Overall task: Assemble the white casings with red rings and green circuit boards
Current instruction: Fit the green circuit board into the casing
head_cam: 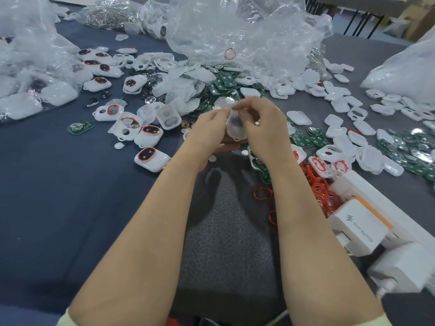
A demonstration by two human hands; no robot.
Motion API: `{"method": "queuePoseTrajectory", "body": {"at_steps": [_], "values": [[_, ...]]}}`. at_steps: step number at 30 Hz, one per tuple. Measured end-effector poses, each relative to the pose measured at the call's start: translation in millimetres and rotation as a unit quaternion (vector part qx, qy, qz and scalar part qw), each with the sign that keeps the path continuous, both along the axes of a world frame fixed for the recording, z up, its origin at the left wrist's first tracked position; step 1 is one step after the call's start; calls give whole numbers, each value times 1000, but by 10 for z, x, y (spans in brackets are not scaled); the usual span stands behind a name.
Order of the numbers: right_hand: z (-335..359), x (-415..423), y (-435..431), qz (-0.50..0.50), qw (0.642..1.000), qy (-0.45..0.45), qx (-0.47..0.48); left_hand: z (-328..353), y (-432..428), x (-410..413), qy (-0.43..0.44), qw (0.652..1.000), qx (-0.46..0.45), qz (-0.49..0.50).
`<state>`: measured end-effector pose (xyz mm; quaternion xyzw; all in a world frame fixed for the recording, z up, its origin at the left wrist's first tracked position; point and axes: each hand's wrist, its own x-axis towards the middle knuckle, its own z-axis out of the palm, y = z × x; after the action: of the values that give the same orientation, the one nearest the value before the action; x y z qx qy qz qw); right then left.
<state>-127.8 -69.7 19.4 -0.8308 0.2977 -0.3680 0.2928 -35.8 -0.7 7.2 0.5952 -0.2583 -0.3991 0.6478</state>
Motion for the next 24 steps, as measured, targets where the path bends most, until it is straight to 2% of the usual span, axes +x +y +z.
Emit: {"method": "queuePoseTrajectory", "body": {"at_steps": [7,12,18,24], "values": [[-48,25,-40,-31,999,15,-40,-24,31,7,-102,994,22,-19],[-76,38,-48,-53,998,12,-24,-21,45,3,-86,996,-10,-18],[-58,20,-54,-50,997,-11,48,-26,33,-3,-74,997,-11,-16],[-61,27,-63,-51,997,-14,61,-16,20,-9,-71,997,14,1]]}}
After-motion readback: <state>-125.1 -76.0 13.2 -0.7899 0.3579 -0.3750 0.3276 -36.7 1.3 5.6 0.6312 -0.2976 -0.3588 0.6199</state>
